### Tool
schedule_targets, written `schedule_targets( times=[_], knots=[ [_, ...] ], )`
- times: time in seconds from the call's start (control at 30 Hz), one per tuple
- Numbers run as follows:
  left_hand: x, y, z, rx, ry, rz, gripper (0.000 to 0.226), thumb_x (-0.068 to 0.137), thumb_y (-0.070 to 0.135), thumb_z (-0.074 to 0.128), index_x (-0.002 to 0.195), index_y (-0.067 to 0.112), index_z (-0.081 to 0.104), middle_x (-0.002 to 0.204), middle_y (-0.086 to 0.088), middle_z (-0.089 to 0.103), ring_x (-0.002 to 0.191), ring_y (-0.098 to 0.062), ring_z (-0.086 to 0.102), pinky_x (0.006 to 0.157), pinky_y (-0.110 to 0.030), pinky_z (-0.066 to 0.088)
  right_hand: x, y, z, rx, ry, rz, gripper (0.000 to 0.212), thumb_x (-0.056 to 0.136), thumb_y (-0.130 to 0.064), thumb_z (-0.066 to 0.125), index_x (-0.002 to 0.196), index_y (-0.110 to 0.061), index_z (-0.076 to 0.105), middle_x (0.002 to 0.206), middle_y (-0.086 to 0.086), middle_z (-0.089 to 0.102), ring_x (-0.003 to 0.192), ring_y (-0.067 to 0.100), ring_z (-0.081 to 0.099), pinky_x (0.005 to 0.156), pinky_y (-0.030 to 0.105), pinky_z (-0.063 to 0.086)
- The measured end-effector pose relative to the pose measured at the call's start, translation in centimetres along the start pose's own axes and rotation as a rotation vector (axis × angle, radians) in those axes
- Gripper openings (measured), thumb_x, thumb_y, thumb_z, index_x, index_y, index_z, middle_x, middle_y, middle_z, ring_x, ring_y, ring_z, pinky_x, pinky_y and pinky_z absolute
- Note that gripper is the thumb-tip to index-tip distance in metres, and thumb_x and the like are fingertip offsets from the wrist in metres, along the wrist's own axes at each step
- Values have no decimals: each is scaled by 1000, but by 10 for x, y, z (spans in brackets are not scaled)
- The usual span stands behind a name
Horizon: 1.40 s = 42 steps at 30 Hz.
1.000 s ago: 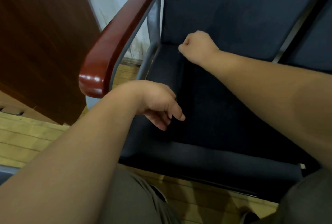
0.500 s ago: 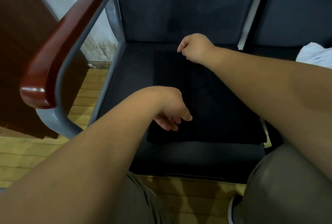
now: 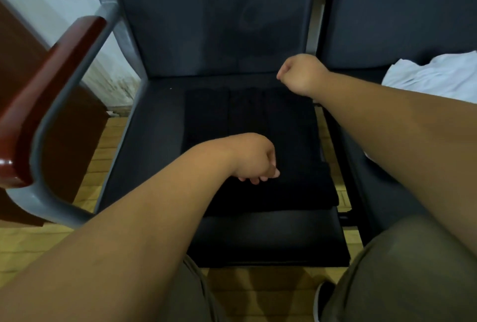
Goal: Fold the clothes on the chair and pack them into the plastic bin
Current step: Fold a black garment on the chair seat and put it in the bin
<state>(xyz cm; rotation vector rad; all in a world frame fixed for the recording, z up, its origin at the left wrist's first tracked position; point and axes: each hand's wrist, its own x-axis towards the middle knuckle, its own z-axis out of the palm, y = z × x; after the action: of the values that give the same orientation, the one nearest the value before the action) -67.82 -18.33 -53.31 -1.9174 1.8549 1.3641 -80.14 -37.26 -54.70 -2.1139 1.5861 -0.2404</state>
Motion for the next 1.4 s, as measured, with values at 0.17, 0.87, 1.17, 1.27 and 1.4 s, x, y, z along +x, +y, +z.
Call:
schedule_targets(
  times=[0.17, 0.87, 1.17, 1.27, 1.4],
  knots=[
    [25, 37, 21, 155, 38, 312, 27, 100, 22, 71, 125, 30, 68, 117, 9, 65, 101, -10, 64, 91, -30, 56, 0, 59, -17, -25, 20, 63, 26, 102, -15, 59, 124, -19, 71, 137, 5, 64, 130, 26, 58, 111, 33, 46],
    [33, 53, 42, 416, 10, 523, 25, 95, 10, 70, 108, 31, 76, 112, 11, 54, 99, -9, 60, 89, -36, 58, 8, 58, -15, 257, -212, 145, 24, 100, -18, 65, 122, -10, 67, 103, 13, 66, 86, 24, 65, 80, 42, 62],
    [-29, 28, 11, 379, 116, 499, 15, 92, 12, 75, 94, 26, 72, 131, 12, 57, 110, -8, 60, 96, -33, 54, -7, -4, -3, 757, -134, 131, 21, 100, -6, 65, 108, -24, 61, 111, 7, 66, 93, 24, 71, 58, 35, 63],
    [-51, 2, 5, 364, 168, 440, 15, 88, 17, 77, 93, 30, 71, 109, 14, 62, 97, -7, 62, 90, -36, 56, -11, -34, 6, 769, -124, 92, 45, 101, -3, 63, 135, -32, 61, 115, 5, 64, 96, 26, 73, 61, 34, 65],
    [-75, -32, -5, 343, 247, 331, 17, 89, 19, 78, 91, 34, 70, 99, 17, 62, 91, -3, 60, 85, -28, 54, -13, -73, 24, 759, -125, 27, 50, 102, 0, 56, 135, -36, 65, 118, 5, 65, 94, 26, 76, 64, 34, 66]
  ],
)
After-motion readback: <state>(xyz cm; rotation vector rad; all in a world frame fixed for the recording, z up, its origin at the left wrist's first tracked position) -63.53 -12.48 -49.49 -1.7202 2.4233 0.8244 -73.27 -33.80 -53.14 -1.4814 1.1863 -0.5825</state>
